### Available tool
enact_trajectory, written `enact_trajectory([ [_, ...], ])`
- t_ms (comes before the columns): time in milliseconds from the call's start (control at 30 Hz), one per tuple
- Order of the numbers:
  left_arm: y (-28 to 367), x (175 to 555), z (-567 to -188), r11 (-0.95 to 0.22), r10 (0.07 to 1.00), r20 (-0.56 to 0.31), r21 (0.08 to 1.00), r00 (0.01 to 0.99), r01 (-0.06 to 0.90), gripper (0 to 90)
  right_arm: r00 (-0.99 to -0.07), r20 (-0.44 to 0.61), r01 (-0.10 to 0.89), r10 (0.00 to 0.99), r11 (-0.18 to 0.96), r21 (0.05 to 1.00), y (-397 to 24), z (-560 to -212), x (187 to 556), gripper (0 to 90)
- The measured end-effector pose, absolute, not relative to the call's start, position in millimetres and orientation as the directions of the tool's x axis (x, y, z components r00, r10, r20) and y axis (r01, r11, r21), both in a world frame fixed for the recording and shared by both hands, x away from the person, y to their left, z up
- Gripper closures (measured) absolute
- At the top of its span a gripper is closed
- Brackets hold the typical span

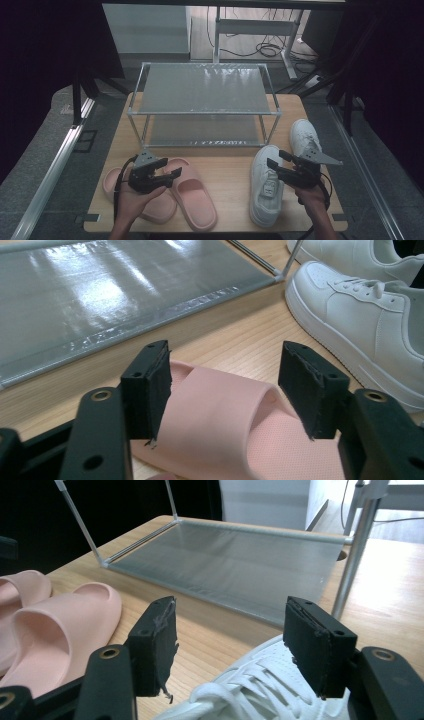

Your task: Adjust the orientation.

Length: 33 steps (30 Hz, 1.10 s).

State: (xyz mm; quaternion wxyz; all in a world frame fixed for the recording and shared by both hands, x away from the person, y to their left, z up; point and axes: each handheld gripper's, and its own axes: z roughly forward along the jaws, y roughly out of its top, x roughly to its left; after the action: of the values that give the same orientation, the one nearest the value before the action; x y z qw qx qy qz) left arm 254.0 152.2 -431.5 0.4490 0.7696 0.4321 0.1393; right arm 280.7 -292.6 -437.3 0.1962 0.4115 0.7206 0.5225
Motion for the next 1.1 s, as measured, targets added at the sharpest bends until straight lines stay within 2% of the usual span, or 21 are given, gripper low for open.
enact_trajectory([
  [267,148.1,252.7,-436.0,-0.235,0.78,-0.173,0.809,0.601,0.538,48.8,-0.567,0.152,0.393,0.81,0.104,0.914,-296.8,-438.4,283.3,39.2],
  [300,148.7,252.3,-436.3,-0.233,0.782,-0.173,0.809,0.599,0.539,55.1,-0.568,0.151,0.395,0.809,0.106,0.913,-295.6,-438.5,282.8,39.7],
  [333,149.6,252.0,-436.7,-0.233,0.783,-0.171,0.811,0.598,0.537,55.1,-0.568,0.151,0.395,0.809,0.106,0.913,-295.6,-438.5,282.8,39.7],
  [433,151.7,251.2,-437.4,-0.234,0.784,-0.169,0.811,0.597,0.537,65.6,-0.569,0.145,0.396,0.81,0.114,0.911,-293.3,-439.0,281.9,40.1],
  [467,152.8,250.1,-437.1,-0.234,0.783,-0.17,0.81,0.598,0.537,72.2,-0.573,0.148,0.395,0.806,0.113,0.912,-291.4,-437.9,282.3,40.3],
  [500,153.8,249.0,-436.5,-0.238,0.783,-0.165,0.811,0.599,0.535,72.2,-0.573,0.148,0.395,0.806,0.113,0.912,-291.4,-437.9,282.3,40.3],
  [533,159.0,245.8,-433.8,-0.231,0.788,-0.164,0.814,0.593,0.532,78.1,-0.574,0.152,0.394,0.805,0.109,0.913,-289.5,-436.6,282.9,40.5],
  [667,176.2,239.5,-431.1,-0.202,0.813,-0.163,0.822,0.559,0.533,86.1,-0.584,0.146,0.394,0.798,0.122,0.911,-286.4,-437.8,282.6,40.6],
  [933,218.5,224.9,-440.9,-0.138,0.86,-0.183,0.814,0.476,0.563,89.8,-0.571,0.148,0.402,0.807,0.118,0.908,-289.7,-440.9,286.2,41.1],
  [1100,227.0,220.7,-443.7,-0.151,0.869,-0.168,0.805,0.465,0.574,89.9,-0.572,0.144,0.405,0.807,0.126,0.906,-288.9,-442.8,287.4,41.2],
])
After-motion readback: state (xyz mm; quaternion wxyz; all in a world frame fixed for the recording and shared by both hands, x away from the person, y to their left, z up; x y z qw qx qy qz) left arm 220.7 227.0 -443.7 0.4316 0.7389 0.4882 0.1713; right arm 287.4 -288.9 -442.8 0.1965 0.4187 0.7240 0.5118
